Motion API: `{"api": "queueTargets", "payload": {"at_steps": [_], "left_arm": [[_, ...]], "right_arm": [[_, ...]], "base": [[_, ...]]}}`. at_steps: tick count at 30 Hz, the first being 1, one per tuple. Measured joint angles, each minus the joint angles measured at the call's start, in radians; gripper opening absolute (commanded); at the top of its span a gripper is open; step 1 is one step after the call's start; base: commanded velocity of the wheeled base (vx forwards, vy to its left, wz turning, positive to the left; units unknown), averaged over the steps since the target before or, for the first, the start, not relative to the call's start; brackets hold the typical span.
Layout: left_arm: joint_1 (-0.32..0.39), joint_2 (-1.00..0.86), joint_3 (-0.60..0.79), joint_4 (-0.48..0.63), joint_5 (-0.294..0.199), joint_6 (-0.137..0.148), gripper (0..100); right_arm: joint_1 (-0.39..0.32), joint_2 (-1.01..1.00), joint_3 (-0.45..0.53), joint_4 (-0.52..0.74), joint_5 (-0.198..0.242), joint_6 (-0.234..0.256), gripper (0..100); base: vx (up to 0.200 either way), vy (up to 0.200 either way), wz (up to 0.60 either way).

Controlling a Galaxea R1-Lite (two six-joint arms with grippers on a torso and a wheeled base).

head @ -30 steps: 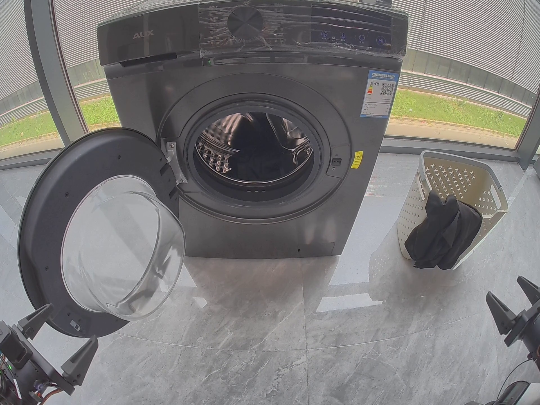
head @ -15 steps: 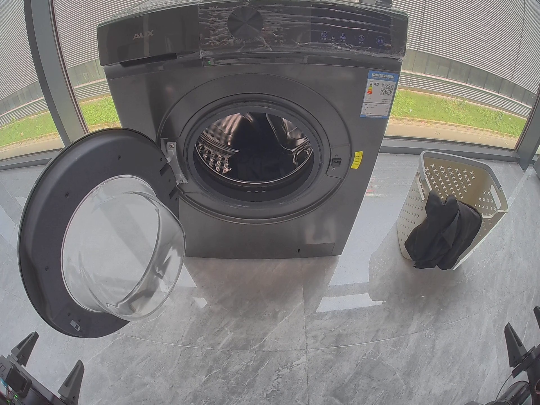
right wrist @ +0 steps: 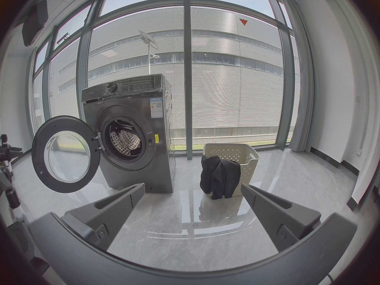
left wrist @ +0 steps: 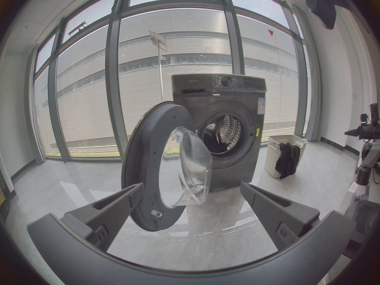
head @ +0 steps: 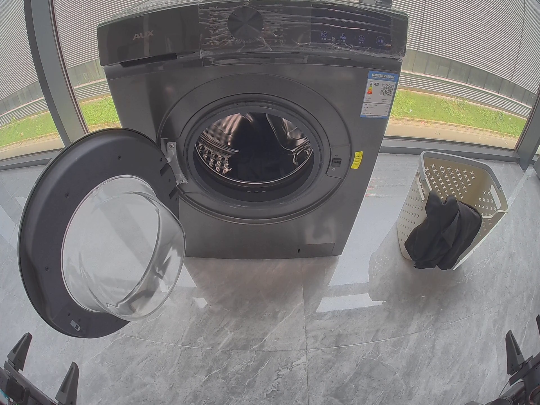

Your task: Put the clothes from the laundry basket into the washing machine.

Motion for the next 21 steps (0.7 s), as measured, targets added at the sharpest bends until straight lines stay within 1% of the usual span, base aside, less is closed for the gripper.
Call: {"api": "queueTargets", "payload": {"at_steps": [1,3,4,6,7,8,9,10,11,13,14,15,17,19,21], "left_arm": [[0.000,-0.003,0.000,0.001,0.002,-0.004,100],[0.001,-0.009,0.000,0.003,0.033,-0.013,100],[0.002,-0.011,0.000,0.005,0.063,-0.019,100],[0.002,-0.014,0.000,0.007,0.098,-0.026,100],[0.002,-0.016,0.000,0.007,0.106,-0.029,100],[0.002,-0.016,0.000,0.007,0.109,-0.031,100],[0.002,-0.017,0.000,0.007,0.108,-0.035,100],[0.002,-0.018,0.000,0.007,0.104,-0.041,100],[0.003,-0.018,0.000,0.007,0.088,-0.047,100],[0.003,-0.019,0.000,0.007,0.050,-0.051,100],[0.003,-0.019,0.000,0.007,0.017,-0.053,100],[0.003,-0.019,0.000,0.007,-0.002,-0.054,100],[0.003,-0.019,0.000,0.007,-0.044,-0.062,100],[0.003,-0.019,0.000,0.009,-0.081,-0.077,100],[0.003,-0.019,0.000,0.011,-0.096,-0.085,100]], "right_arm": [[-0.003,-0.004,-0.001,0.003,-0.007,-0.002,100],[-0.007,-0.010,-0.003,0.009,-0.040,-0.008,100],[-0.009,-0.013,-0.005,0.013,-0.068,-0.011,100],[-0.010,-0.016,-0.006,0.019,-0.117,-0.015,100],[-0.011,-0.018,-0.007,0.020,-0.132,-0.016,100],[-0.011,-0.019,-0.008,0.020,-0.139,-0.016,100],[-0.011,-0.020,-0.008,0.021,-0.138,-0.015,100],[-0.011,-0.021,-0.008,0.023,-0.128,-0.013,100],[-0.011,-0.021,-0.009,0.024,-0.111,-0.008,100],[-0.011,-0.022,-0.010,0.024,-0.097,-0.003,100],[-0.011,-0.022,-0.010,0.020,-0.094,-0.003,100],[-0.011,-0.023,-0.009,0.016,-0.089,-0.004,100],[-0.012,-0.023,-0.005,0.009,-0.058,-0.009,100],[-0.012,-0.023,-0.004,0.008,-0.020,-0.013,100],[-0.012,-0.023,-0.002,0.008,0.007,-0.006,100]], "base": [[0.000,0.000,0.00],[0.000,0.000,0.00],[0.000,0.000,0.00],[0.000,0.000,0.00],[0.000,0.000,0.00],[0.000,0.000,0.00],[0.000,0.000,0.00],[0.000,0.000,0.00],[0.000,0.000,0.00],[0.000,0.000,0.00],[0.000,0.000,0.00],[0.000,0.000,0.00],[0.000,0.000,0.00],[0.000,0.000,0.00],[0.000,0.000,0.00]]}}
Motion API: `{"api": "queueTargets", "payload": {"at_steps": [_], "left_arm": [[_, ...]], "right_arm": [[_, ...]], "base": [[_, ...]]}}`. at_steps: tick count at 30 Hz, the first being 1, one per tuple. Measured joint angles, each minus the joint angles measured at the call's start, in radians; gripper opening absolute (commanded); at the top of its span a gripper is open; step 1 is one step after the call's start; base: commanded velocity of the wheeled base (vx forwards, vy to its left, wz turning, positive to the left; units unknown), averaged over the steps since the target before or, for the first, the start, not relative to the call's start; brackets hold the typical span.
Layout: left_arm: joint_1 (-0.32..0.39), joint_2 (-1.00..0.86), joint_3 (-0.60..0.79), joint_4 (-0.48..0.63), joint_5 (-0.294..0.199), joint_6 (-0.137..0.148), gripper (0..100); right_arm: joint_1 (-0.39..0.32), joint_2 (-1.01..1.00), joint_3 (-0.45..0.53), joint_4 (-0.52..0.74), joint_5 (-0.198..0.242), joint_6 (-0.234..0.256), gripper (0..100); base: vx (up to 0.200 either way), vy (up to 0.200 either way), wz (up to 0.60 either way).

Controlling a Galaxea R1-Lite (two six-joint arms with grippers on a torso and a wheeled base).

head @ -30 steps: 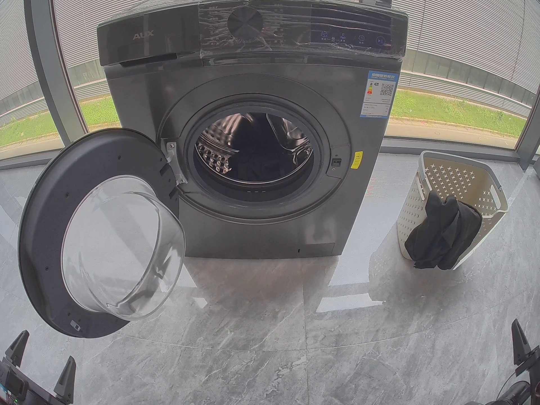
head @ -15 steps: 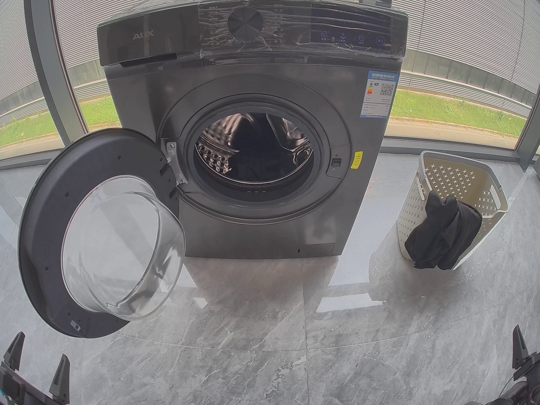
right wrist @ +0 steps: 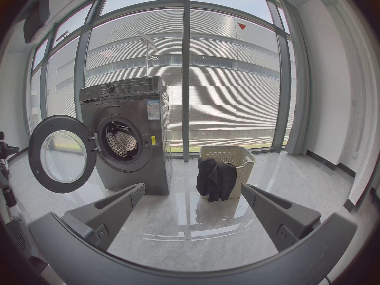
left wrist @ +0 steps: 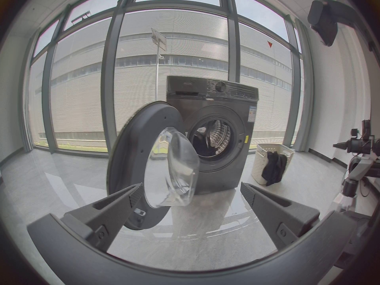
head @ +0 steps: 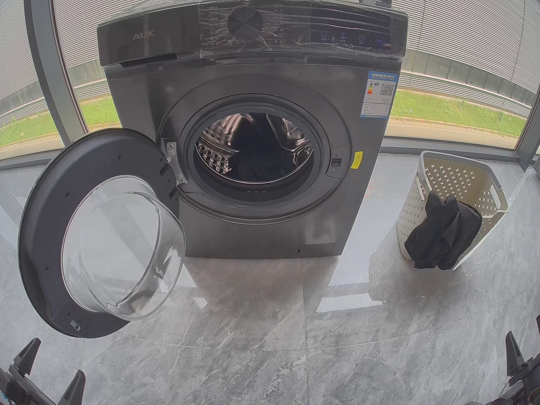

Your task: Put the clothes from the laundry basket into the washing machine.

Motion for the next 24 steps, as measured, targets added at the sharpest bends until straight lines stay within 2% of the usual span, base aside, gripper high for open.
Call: {"api": "queueTargets", "payload": {"at_steps": [2,4,7,10,12,14,15,18,22,24], "left_arm": [[0.000,0.000,0.000,0.001,-0.003,-0.007,100],[0.000,0.000,0.000,0.002,0.005,-0.006,100],[0.000,0.000,0.000,0.004,0.074,0.008,100],[0.000,0.000,0.000,0.013,0.164,0.021,100],[0.000,0.000,0.000,0.025,0.179,0.030,100],[0.000,0.000,0.000,0.037,0.163,0.041,100],[0.000,0.000,0.000,0.043,0.131,0.049,100],[-0.001,0.001,0.000,0.050,0.085,0.055,100],[-0.001,0.001,0.000,0.054,0.083,0.055,100],[-0.002,0.001,0.000,0.054,0.096,0.059,100]], "right_arm": [[0.001,0.000,0.002,-0.001,0.045,0.007,100],[0.001,0.000,0.003,-0.001,0.061,0.010,100],[0.001,0.000,0.003,-0.001,0.059,0.009,100],[0.001,0.000,0.004,-0.001,0.055,0.008,100],[0.000,0.000,0.004,-0.001,0.053,0.006,100],[0.000,0.000,0.004,-0.002,0.052,0.006,100],[0.000,0.000,0.004,-0.002,0.050,0.006,100],[0.001,0.000,0.004,-0.002,0.050,0.001,100],[0.002,0.000,0.004,-0.002,0.049,-0.002,100],[0.003,0.001,0.004,-0.002,0.049,-0.002,100]], "base": [[0.000,0.000,0.00],[0.000,0.000,0.00],[0.000,0.000,0.00],[0.000,0.000,0.00],[0.000,0.000,0.00],[0.000,0.000,0.00],[0.000,0.000,0.00],[0.000,0.000,0.00],[0.000,0.000,0.00],[0.000,-0.200,0.00]]}}
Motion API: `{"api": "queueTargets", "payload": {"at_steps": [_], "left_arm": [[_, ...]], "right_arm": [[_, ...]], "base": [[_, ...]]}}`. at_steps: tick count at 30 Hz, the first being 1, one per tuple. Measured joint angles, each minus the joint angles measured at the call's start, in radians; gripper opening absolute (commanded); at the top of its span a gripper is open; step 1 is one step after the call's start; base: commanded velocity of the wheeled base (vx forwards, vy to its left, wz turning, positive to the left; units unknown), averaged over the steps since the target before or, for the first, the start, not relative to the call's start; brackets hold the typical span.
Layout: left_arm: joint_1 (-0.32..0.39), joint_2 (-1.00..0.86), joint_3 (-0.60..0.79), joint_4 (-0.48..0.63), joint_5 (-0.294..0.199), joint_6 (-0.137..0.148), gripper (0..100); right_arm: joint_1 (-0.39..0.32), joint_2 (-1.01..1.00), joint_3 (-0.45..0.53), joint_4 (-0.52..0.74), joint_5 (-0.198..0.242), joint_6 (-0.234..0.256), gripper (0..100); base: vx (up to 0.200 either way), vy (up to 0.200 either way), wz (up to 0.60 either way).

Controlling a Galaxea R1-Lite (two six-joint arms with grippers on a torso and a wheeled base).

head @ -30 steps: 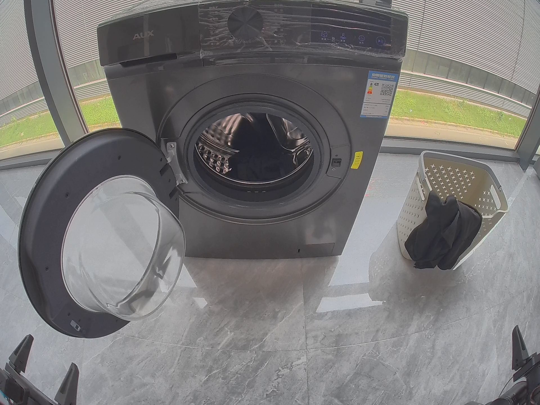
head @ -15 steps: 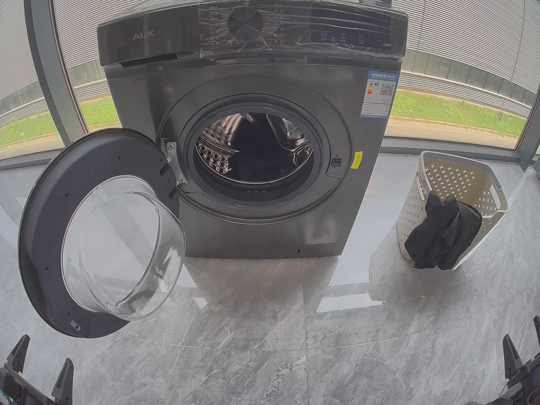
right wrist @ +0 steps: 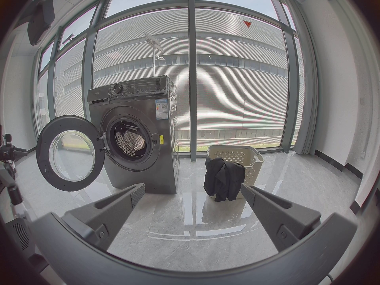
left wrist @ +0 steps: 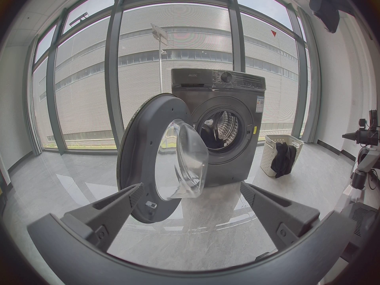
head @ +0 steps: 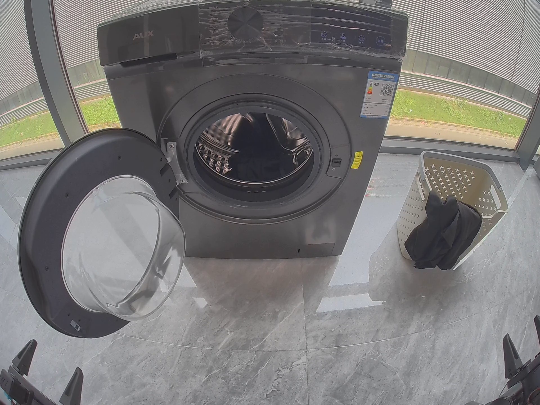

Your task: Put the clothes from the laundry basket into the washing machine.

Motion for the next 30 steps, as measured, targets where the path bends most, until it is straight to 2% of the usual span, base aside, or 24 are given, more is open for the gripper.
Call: {"api": "queueTargets", "payload": {"at_steps": [4,16,22,30], "left_arm": [[0.001,0.000,0.000,0.000,0.021,-0.010,100],[0.000,0.000,0.000,0.000,0.022,-0.022,100],[0.001,0.001,0.000,-0.001,0.022,-0.022,100],[0.000,0.001,0.000,0.000,0.021,-0.018,100]], "right_arm": [[0.001,0.000,0.000,0.000,0.000,0.000,100],[0.000,0.001,0.000,0.000,0.000,-0.001,100],[0.000,0.001,0.000,0.000,0.000,-0.001,100],[0.000,0.001,0.000,0.000,0.000,-0.001,100]], "base": [[0.000,-0.200,0.00],[0.000,-0.200,0.00],[0.000,0.000,0.00],[0.000,-0.200,0.00]]}}
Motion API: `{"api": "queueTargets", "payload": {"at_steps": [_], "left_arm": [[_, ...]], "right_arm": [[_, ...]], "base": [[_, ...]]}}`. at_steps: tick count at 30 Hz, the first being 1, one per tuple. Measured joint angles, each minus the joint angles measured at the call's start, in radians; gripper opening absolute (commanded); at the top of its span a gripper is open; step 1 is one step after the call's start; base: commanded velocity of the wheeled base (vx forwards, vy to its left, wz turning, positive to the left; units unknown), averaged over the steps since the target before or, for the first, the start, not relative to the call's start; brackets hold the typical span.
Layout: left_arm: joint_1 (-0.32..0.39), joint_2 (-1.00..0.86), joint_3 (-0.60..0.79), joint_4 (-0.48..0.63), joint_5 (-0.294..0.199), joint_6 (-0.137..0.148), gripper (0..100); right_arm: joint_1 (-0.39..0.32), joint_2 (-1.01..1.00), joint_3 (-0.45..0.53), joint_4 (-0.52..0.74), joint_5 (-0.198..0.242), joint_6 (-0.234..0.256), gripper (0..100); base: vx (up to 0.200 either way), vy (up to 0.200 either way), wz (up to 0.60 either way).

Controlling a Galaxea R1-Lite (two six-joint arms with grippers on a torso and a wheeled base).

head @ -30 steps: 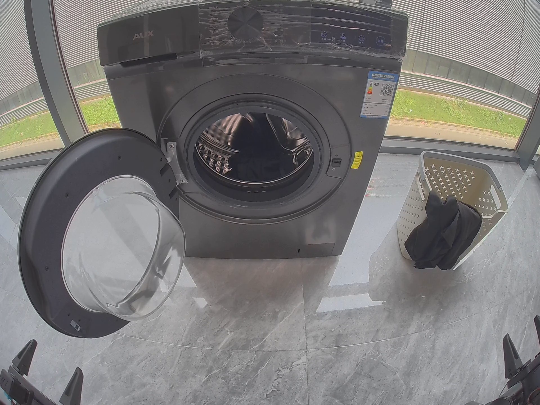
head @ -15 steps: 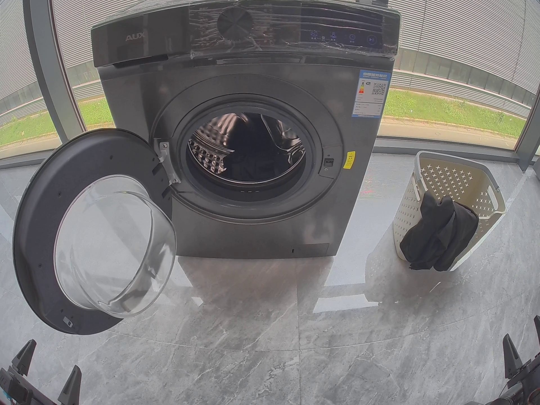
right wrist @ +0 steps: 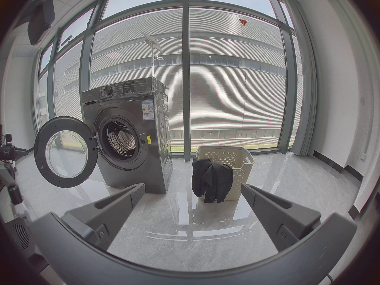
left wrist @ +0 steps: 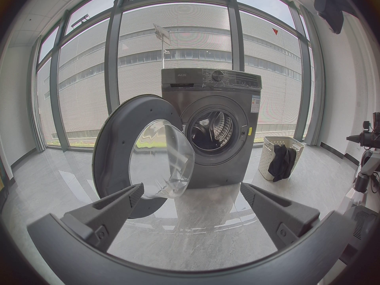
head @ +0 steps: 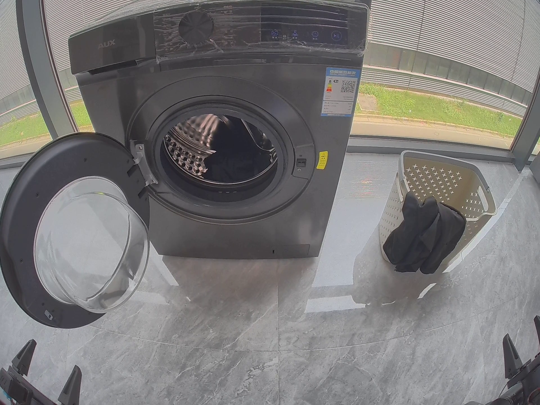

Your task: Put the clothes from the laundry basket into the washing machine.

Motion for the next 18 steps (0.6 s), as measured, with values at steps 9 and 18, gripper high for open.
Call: {"api": "queueTargets", "payload": {"at_steps": [9,18], "left_arm": [[0.001,0.000,0.000,0.000,0.001,-0.004,100],[0.000,0.001,0.000,0.000,0.001,-0.004,100]], "right_arm": [[0.001,0.000,0.000,0.000,0.000,0.000,100],[0.000,0.001,0.000,0.000,0.000,0.000,100]], "base": [[0.000,-0.089,0.00],[0.000,-0.111,0.00]]}}
